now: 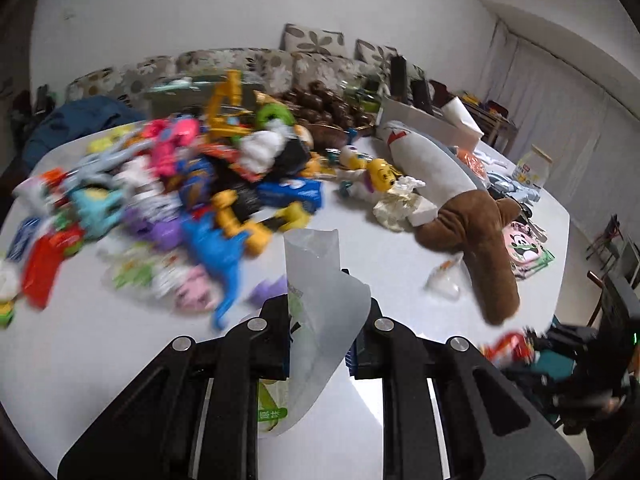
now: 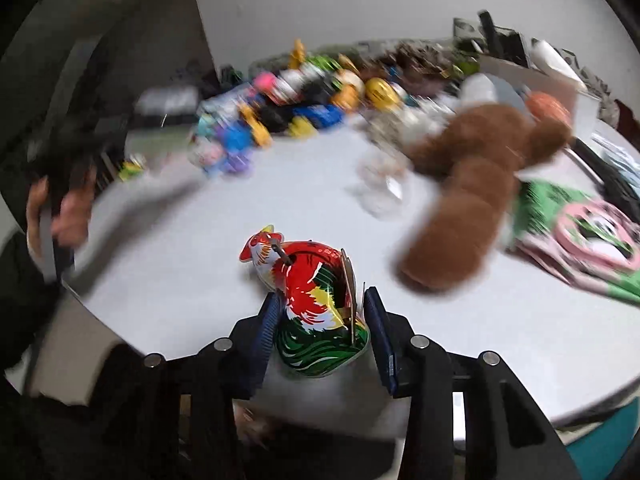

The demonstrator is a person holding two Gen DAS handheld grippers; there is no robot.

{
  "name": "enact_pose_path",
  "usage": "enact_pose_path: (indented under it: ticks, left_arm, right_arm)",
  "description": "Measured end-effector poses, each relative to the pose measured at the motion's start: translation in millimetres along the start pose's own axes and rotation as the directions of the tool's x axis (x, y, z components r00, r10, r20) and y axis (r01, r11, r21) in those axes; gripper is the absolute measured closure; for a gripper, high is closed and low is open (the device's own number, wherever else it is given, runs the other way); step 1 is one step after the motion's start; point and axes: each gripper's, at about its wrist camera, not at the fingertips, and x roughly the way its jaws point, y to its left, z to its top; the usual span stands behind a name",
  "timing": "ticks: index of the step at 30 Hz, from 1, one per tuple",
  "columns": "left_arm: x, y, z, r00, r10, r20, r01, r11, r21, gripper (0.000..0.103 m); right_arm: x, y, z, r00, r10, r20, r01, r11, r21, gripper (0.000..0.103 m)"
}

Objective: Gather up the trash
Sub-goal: 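Carry both items to the cardboard box and open both tools, then grasp the clear plastic cup with the right tool while the left tool grasps the purple toy airplane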

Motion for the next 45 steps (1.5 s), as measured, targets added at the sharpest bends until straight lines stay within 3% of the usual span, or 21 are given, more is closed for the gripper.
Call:
enact_pose_path:
  ticks: [4, 9, 12, 14, 18, 20, 21, 22, 25, 27, 30, 34, 37, 40, 42, 43, 45]
  left_arm:
    - [-59.9, 8.8, -28.2, 0.999, 0.023, 0.039, -0.022, 1.000, -0.012, 0.086]
    - [-139.0, -1.6, -82.1, 0.997, 0.044, 0.056, -0.045, 0.999, 0.028, 0.086]
    - [-175.7, -10.2, -120.7, 0.999, 0.032, 0.025, -0.032, 0.999, 0.034, 0.086]
    - [-188.1, -16.9, -146.8, 0.999, 0.035, -0.014, -0.034, 0.998, 0.050, 0.086]
    - [-179.4, -20.0, -200.6, 0.991, 0.052, -0.122, -0.045, 0.997, 0.059, 0.085]
    - [-159.1, -13.9, -230.7, 0.981, 0.061, -0.184, -0.050, 0.997, 0.064, 0.059]
    - [-148.6, -11.3, -243.0, 0.977, 0.092, -0.192, -0.078, 0.994, 0.079, 0.023]
    - [-131.1, -5.3, -260.7, 0.970, 0.149, -0.192, -0.131, 0.986, 0.103, 0.011]
    - [-102.7, 7.1, -281.7, 0.946, 0.200, -0.254, -0.174, 0.977, 0.120, 0.011]
    - [-107.4, 11.4, -280.4, 0.952, 0.181, -0.248, -0.162, 0.982, 0.094, 0.011]
    - [-126.3, 11.2, -261.9, 0.972, 0.145, -0.188, -0.132, 0.988, 0.081, 0.011]
    - [-137.0, 14.8, -228.6, 0.987, 0.118, -0.107, -0.116, 0.993, 0.026, 0.011]
    - [-135.0, 25.8, -209.9, 0.993, 0.076, -0.089, -0.082, 0.994, -0.074, 0.011]
    - [-126.7, 37.0, -190.9, 0.996, 0.040, -0.076, -0.051, 0.987, -0.155, 0.011]
    - [-115.4, 40.0, -175.3, 0.995, 0.063, -0.074, -0.075, 0.982, -0.175, 0.011]
    - [-111.3, 39.8, -169.6, 0.994, 0.075, -0.075, -0.087, 0.981, -0.175, 0.011]
    - [-92.7, 37.5, -147.9, 0.993, 0.084, -0.080, -0.096, 0.982, -0.165, 0.011]
  right_arm:
    - [-4.9, 36.2, 17.4, 0.985, 0.164, 0.047, -0.166, 0.986, 0.024, 0.060]
    - [-24.4, 88.1, 8.9, 0.964, 0.265, -0.001, -0.265, 0.963, -0.044, 0.060]
    - [-43.7, 118.0, -9.4, 0.940, 0.335, -0.067, -0.340, 0.937, -0.078, 0.059]
    - [-48.3, 135.8, -27.1, 0.912, 0.382, -0.150, -0.396, 0.915, -0.076, 0.059]
    - [-20.6, 161.4, -68.7, 0.896, 0.308, -0.319, -0.365, 0.921, -0.135, 0.056]
    - [12.7, 167.6, -91.8, 0.883, 0.260, -0.391, -0.345, 0.924, -0.167, 0.042]
    - [30.8, 169.6, -102.7, 0.890, 0.224, -0.397, -0.316, 0.931, -0.184, 0.041]
    - [43.8, 170.3, -109.7, 0.897, 0.194, -0.397, -0.291, 0.936, -0.199, 0.042]
    - [47.7, 164.6, -110.0, 0.912, 0.156, -0.380, -0.243, 0.951, -0.190, 0.048]
    - [17.2, 151.4, -81.8, 0.948, 0.172, -0.269, -0.221, 0.961, -0.166, 0.046]
    - [-17.3, 119.7, -26.2, 0.996, 0.041, -0.074, -0.052, 0.986, -0.156, 0.032]
    - [-7.6, 63.8, 40.4, 0.988, -0.150, 0.044, 0.153, 0.983, -0.101, 0.030]
    - [29.5, 24.2, 76.9, 0.970, -0.243, 0.006, 0.243, 0.965, -0.096, 0.030]
    - [67.2, -4.1, 92.7, 0.967, -0.245, -0.073, 0.240, 0.968, -0.070, 0.031]
    - [90.2, -18.9, 97.8, 0.957, -0.263, -0.124, 0.258, 0.965, -0.056, 0.041]
    - [103.5, -28.4, 98.0, 0.951, -0.257, -0.174, 0.255, 0.966, -0.034, 0.063]
    - [103.3, -34.2, 97.2, 0.958, -0.239, -0.155, 0.244, 0.970, 0.013, 0.071]
